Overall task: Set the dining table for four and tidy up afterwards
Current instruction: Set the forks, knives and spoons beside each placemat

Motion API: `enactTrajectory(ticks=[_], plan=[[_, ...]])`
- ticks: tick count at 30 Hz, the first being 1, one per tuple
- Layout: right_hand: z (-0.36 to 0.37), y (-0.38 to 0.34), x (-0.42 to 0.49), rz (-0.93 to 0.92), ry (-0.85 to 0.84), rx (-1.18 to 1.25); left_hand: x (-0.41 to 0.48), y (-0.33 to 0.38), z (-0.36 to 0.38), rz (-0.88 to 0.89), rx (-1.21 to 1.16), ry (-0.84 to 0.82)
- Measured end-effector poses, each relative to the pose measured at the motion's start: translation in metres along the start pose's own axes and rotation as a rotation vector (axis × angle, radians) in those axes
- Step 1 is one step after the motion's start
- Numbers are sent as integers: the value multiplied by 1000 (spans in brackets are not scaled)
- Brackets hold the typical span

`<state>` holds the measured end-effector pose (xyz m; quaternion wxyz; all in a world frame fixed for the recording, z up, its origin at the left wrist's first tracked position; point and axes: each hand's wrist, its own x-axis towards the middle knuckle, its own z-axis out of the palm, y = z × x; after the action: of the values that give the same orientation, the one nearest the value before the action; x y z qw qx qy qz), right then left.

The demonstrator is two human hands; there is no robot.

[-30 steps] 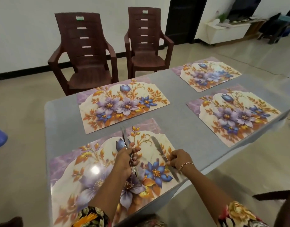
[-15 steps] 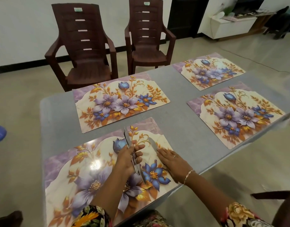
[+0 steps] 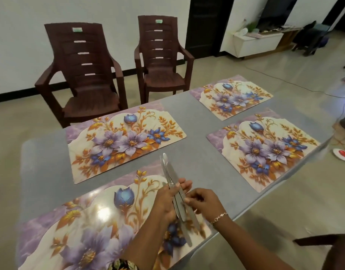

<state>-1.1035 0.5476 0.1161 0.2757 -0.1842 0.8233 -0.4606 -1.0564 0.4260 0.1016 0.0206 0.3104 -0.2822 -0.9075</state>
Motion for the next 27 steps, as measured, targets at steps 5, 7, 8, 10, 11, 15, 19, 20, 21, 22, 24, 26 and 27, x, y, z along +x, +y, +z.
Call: enactTrajectory(ticks=[5, 7, 8, 10, 11, 15, 19, 20, 21, 22, 24, 26, 27], plan=[[-58, 24, 0, 111, 37, 142, 24, -33, 53, -20, 59, -30], [-88, 35, 0, 131, 61, 193, 35, -49, 77, -33, 82, -33], [-105, 42, 0, 137, 68, 215, 42, -56, 89, -35, 97, -36], [-141, 56, 3, 143, 66, 265, 60, -73, 116, -35, 140, -34], [-161, 63, 4, 151, 55, 298, 68, -81, 132, -35, 159, -29], [-244, 93, 11, 175, 42, 452, 100, -122, 204, -28, 161, -59], [-308, 119, 14, 252, 27, 627, 123, -155, 265, -53, 174, -64], [-322, 126, 15, 267, 26, 661, 128, -161, 277, -65, 165, -76], [-334, 131, 17, 278, 22, 679, 132, -166, 288, -82, 156, -89], [-346, 136, 20, 285, 7, 681, 135, -169, 299, -95, 147, -95], [-364, 145, 26, 286, -19, 666, 141, -176, 316, -87, 133, -96], [-380, 149, 36, 285, 2, 641, 148, -179, 332, -70, 120, -105], [-388, 150, 41, 284, 23, 631, 154, -180, 337, -70, 122, -107]])
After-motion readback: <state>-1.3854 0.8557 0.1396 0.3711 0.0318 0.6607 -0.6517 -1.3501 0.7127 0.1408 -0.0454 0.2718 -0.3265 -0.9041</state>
